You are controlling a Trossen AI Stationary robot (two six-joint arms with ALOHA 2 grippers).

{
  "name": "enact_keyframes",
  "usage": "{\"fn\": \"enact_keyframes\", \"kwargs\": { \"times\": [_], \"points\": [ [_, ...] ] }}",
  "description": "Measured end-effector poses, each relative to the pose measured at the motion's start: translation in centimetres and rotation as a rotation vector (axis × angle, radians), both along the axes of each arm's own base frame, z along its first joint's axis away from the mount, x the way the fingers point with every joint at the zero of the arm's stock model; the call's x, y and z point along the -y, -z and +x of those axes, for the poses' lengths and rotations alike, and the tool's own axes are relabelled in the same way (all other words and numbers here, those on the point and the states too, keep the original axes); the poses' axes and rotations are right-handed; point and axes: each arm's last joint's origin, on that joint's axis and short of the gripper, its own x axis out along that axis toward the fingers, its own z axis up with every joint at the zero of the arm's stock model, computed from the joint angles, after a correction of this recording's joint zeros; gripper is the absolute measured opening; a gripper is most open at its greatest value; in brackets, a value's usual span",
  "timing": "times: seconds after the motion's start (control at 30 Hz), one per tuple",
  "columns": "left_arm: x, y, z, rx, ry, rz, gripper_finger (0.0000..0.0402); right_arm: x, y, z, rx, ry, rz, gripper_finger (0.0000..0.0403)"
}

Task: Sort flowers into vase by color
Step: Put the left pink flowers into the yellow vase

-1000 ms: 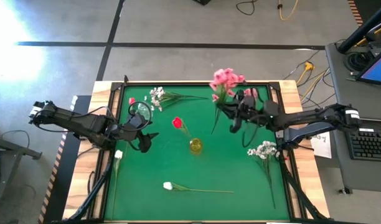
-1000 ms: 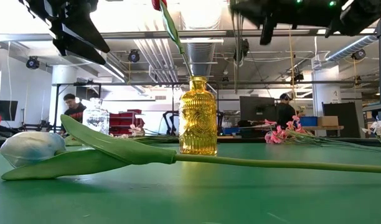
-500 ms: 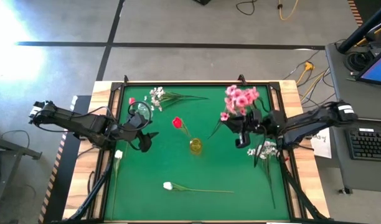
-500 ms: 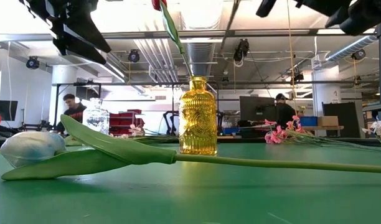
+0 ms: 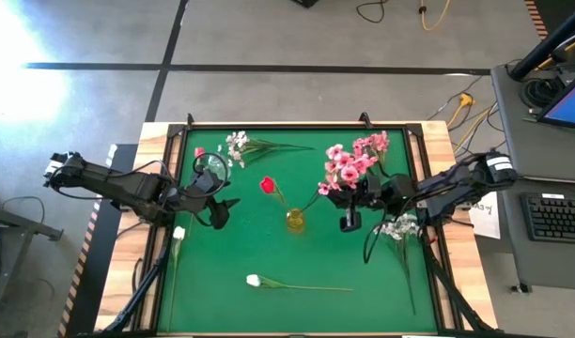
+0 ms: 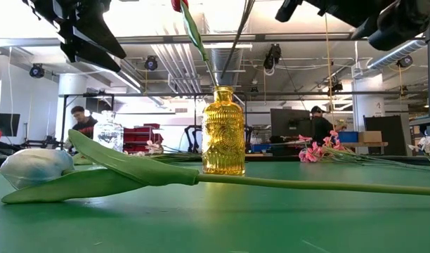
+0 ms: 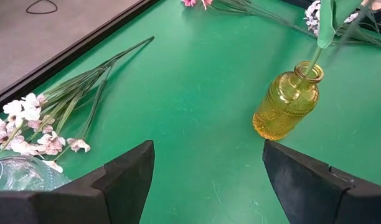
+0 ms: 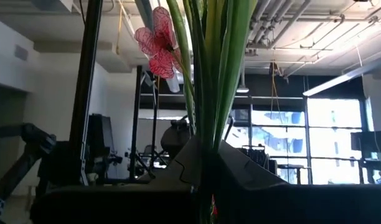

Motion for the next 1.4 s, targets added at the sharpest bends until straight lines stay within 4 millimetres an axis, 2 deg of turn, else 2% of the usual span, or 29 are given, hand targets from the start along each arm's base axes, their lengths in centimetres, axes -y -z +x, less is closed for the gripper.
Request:
{"fn": "enact_keyframes", "kwargs": {
  "times": [0.2, 0.4, 0.93, 1.4],
  "points": [
    [0.0, 0.0, 0.0, 0.0, 0.0, 0.0, 0.0286, 0.0, 0.2, 0.1, -0.017, 0.011, -0.008, 0.0013],
    [0.0, 0.0, 0.0, 0.0, 0.0, 0.0, 0.0286, 0.2, 1.2, 0.7, -0.074, 0.075, 0.018, 0.0013],
    [0.0, 0.0, 0.0, 0.003, 0.001, -0.001, 0.0286, 0.2, 1.7, 1.1, -0.116, 0.046, 0.081, 0.0013],
    [0.0, 0.0, 0.0, 0.011, -0.011, -0.02, 0.0286, 0.4, 2.1, 1.4, -0.165, 0.09, 0.111, 0.0013]
  ]
}}
